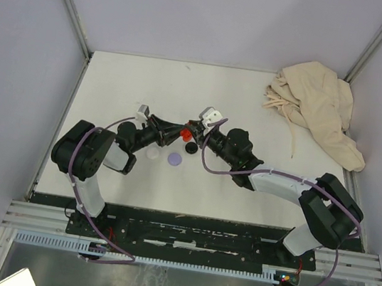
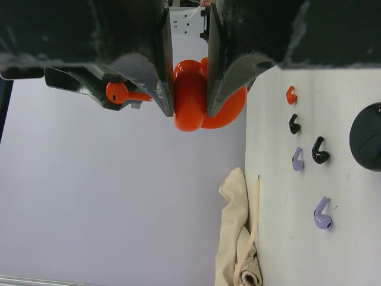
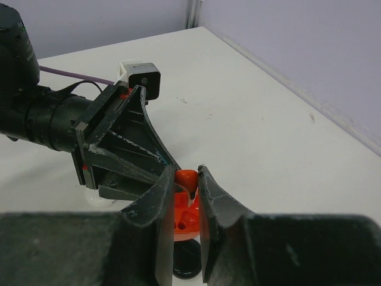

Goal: Insert the wireless bluetooth earbuds into the charging case
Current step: Place the earbud in the charging case.

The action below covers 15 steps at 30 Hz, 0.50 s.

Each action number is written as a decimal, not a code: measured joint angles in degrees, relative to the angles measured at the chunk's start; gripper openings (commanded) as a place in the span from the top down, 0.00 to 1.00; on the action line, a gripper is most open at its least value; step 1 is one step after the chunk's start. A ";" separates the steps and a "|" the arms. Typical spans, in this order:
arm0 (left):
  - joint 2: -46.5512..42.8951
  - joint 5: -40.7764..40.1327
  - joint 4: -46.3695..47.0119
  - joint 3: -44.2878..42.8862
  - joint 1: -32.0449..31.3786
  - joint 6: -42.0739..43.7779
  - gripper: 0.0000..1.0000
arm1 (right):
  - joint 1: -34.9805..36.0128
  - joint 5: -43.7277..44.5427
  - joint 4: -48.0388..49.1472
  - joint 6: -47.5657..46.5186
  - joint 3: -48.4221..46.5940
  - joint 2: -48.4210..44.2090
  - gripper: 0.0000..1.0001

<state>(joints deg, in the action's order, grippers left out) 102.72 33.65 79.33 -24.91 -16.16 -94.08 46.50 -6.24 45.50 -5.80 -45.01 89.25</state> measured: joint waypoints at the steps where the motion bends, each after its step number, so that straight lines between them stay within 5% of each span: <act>1: 0.00 0.02 -0.04 -0.07 0.00 -0.02 0.97 | 0.00 -0.44 0.35 -0.28 0.00 0.00 0.98; 15: -0.39 1.25 -0.48 -1.22 0.00 -0.02 0.97 | 0.00 -4.15 0.22 -1.11 1.14 0.87 0.98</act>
<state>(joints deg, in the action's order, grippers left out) 102.32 34.89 78.85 -26.13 -16.16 -94.11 46.50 -10.39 45.71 -6.92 -43.88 90.13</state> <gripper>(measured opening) 0.314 0.240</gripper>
